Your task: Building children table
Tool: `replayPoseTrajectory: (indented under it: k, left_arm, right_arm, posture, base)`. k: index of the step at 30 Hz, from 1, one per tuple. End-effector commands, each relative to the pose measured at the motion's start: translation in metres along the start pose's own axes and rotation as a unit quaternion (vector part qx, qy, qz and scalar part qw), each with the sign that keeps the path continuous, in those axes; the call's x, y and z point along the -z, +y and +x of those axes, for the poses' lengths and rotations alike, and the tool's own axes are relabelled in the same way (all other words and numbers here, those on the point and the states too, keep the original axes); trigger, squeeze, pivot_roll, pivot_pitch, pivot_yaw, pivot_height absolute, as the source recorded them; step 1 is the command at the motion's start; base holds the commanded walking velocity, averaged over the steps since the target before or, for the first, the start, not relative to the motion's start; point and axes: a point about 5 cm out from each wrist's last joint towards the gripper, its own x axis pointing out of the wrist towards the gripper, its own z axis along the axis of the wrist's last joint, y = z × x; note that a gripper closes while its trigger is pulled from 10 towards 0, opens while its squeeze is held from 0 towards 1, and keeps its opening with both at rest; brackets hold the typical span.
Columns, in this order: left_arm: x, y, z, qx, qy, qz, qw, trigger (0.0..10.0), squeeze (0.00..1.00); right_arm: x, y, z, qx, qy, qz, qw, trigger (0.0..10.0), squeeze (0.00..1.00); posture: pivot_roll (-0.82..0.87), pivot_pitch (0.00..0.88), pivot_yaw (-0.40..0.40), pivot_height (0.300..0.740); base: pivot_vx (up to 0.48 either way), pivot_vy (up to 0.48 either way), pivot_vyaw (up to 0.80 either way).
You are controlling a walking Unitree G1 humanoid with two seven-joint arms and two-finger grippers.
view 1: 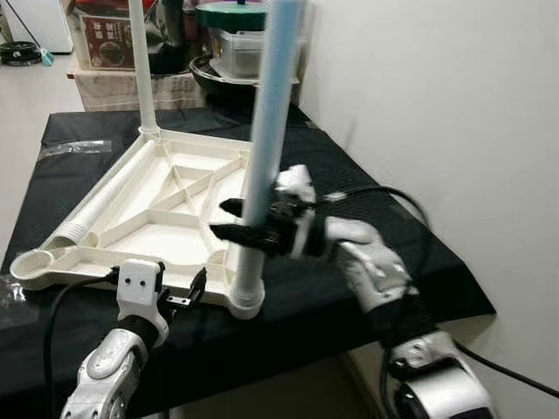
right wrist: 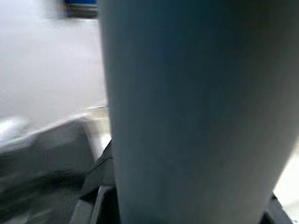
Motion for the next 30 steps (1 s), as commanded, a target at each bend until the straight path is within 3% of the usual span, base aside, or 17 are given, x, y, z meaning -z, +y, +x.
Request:
replayPoseTrajectory:
  k: [1, 2, 3, 8, 9, 10, 12, 14, 15, 16, 17, 18, 22, 26, 27, 29, 30]
  left_arm:
    - [0.0, -0.001, -0.001, 0.004, 0.001, -0.001, 1.0, 10.0, 0.0]
    - [0.0, -0.001, -0.001, 0.004, 0.001, -0.001, 1.0, 10.0, 0.0]
    - [0.0, -0.003, 0.002, 0.01, 0.0, -0.003, 1.0, 10.0, 0.0]
    - [-0.001, -0.004, 0.003, 0.013, -0.002, -0.005, 1.0, 10.0, 0.0]
    - [-0.001, -0.004, 0.002, 0.013, -0.002, -0.005, 1.0, 10.0, 0.0]
    - [0.0, -0.004, 0.002, 0.014, -0.001, -0.005, 1.0, 10.0, 0.0]
    - [0.0, -0.004, 0.002, 0.015, 0.0, -0.006, 1.0, 10.0, 0.0]
    - [0.0, -0.004, 0.002, 0.015, 0.0, -0.006, 1.0, 10.0, 0.0]
    - [0.0, -0.004, 0.001, 0.016, 0.001, -0.006, 1.0, 10.0, 0.0]
    - [0.0, -0.005, 0.003, 0.022, -0.001, -0.008, 1.0, 10.0, 0.0]
    - [0.0, -0.005, 0.003, 0.022, -0.001, -0.008, 1.0, 10.0, 0.0]
    - [0.0, -0.006, 0.003, 0.023, -0.001, -0.008, 1.0, 10.0, 0.0]
    - [0.0, -0.006, 0.004, 0.023, -0.002, -0.009, 1.0, 10.0, 0.0]
    - [-0.001, -0.008, 0.004, 0.022, -0.004, -0.01, 1.0, 10.0, 0.0]
    - [-0.001, -0.008, 0.003, 0.022, -0.005, -0.011, 1.0, 10.0, 0.0]
    - [-0.001, -0.007, 0.002, 0.02, -0.004, -0.01, 1.0, 10.0, 0.0]
    - [0.0, -0.005, 0.001, 0.017, -0.003, -0.009, 1.0, 10.0, 0.0]
  right_arm:
    - [0.028, -0.046, -0.022, 0.23, 0.08, -0.025, 0.97, 0.0, 0.0]
    - [0.028, -0.046, -0.022, 0.23, 0.08, -0.025, 0.97, 0.0, 0.0]
    - [0.032, -0.061, -0.041, 0.358, 0.071, 0.008, 0.931, 0.0, 0.0]
    - [0.035, -0.059, -0.05, 0.402, 0.067, 0.036, 0.912, 0.0, 0.0]
    - [0.034, -0.051, -0.05, 0.392, 0.057, 0.053, 0.917, 9.6, 0.0]
    - [0.026, -0.034, -0.043, 0.334, 0.03, 0.064, 0.94, 10.0, 0.0]
    - [0.014, -0.019, -0.038, 0.275, -0.016, 0.078, 0.958, 10.0, 0.0]
    - [0.014, -0.019, -0.038, 0.275, -0.016, 0.078, 0.958, 10.0, 0.0]
    - [0.004, -0.01, -0.036, 0.235, -0.049, 0.073, 0.968, 10.0, 0.62]
    - [-0.026, 0.008, -0.03, 0.022, -0.104, 0.055, 0.993, 10.0, 0.22]
    - [-0.026, 0.008, -0.03, 0.022, -0.104, 0.055, 0.993, 10.0, 0.22]
    - [-0.035, 0.016, -0.032, -0.076, -0.115, 0.028, 0.99, 10.0, 0.0]
    - [-0.032, 0.035, -0.051, -0.256, -0.096, -0.025, 0.962, 10.0, 0.0]
    - [-0.011, 0.045, -0.051, -0.286, -0.043, -0.065, 0.955, 10.0, 0.0]
    - [-0.003, 0.048, -0.05, -0.29, -0.025, -0.073, 0.954, 0.0, 0.0]
    - [0.011, 0.049, -0.046, -0.282, 0.017, -0.07, 0.957, 0.0, 0.0]
    - [0.022, 0.042, -0.035, -0.22, 0.05, -0.055, 0.973, 0.0, 0.0]
  posture:
    - [0.09, 0.0, -0.126, 0.74]
    - [0.09, 0.0, -0.126, 0.74]
    - [0.09, 0.0, -0.123, 0.74]
    - [0.09, 0.0, -0.121, 0.74]
    - [0.08, 0.0, -0.116, 0.74]
    - [0.08, 0.0, -0.114, 0.74]
    - [0.08, 0.0, -0.114, 0.74]
    - [0.08, 0.0, -0.114, 0.74]
    - [0.08, 0.0, -0.114, 0.74]
    - [0.07, 0.0, -0.112, 0.74]
    - [0.07, 0.0, -0.112, 0.74]
    - [0.07, 0.0, -0.112, 0.74]
    - [0.07, 0.0, -0.117, 0.74]
    - [0.08, 0.0, -0.125, 0.74]
    - [0.09, 0.0, -0.126, 0.74]
    - [0.09, 0.0, -0.129, 0.74]
    - [0.09, 0.0, -0.131, 0.74]
  base:
    - [0.0, 0.0, 0.0]
    - [0.0, 0.0, 0.0]
    - [0.0, 0.0, 0.0]
    - [0.0, 0.0, 0.0]
    - [0.0, 0.0, 0.0]
    - [0.0, 0.0, 0.0]
    - [0.0, 0.0, 0.0]
    - [0.0, 0.0, 0.0]
    - [0.0, 0.0, 0.0]
    - [0.0, 0.0, 0.0]
    - [0.0, 0.0, 0.0]
    - [0.0, 0.0, 0.0]
    - [0.0, 0.0, 0.0]
    - [0.0, 0.0, 0.0]
    - [0.0, 0.0, 0.0]
    - [0.0, 0.0, 0.0]
    - [0.0, 0.0, 0.0]
